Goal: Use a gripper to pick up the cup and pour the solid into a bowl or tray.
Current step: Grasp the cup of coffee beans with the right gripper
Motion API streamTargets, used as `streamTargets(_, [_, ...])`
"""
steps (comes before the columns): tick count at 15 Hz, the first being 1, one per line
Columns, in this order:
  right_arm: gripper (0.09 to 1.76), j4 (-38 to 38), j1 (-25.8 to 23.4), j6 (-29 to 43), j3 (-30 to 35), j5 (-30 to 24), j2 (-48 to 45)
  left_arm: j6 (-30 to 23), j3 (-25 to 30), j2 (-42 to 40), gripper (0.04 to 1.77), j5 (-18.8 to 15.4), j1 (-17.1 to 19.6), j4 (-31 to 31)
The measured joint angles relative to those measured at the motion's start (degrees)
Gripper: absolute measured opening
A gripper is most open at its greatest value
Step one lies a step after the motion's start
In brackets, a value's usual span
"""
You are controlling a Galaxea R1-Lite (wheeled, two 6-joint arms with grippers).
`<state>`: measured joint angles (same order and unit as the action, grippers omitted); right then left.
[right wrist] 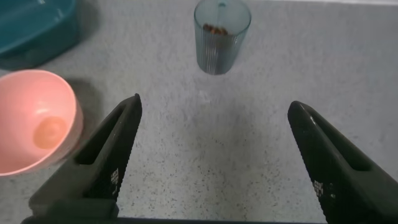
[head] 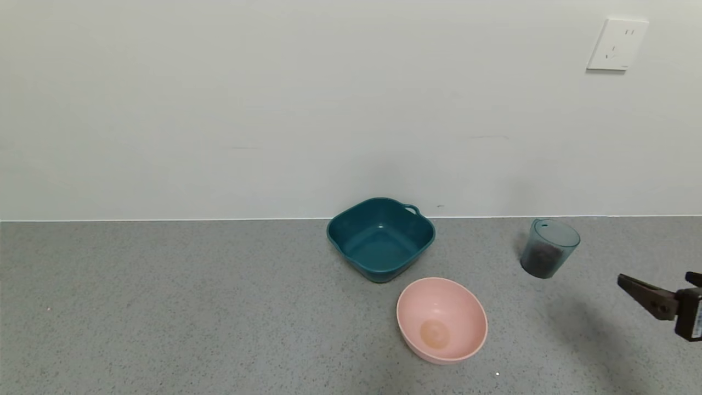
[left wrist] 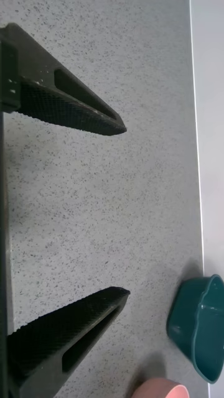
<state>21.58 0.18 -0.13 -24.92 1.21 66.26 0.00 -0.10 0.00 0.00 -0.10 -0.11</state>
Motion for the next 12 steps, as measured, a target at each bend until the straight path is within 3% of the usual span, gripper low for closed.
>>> streamTargets(8, [1.71,29.2,-0.1,0.1,6.9,2.0,26.6,0.0,0.0,0.0,1.75,0.0,0.0,0.0])
streamTargets(12, [1.71,39.4,-0.1,0.3,7.6,2.4,37.3,0.0,0.0,0.0,1.75,0.0,0.0,0.0])
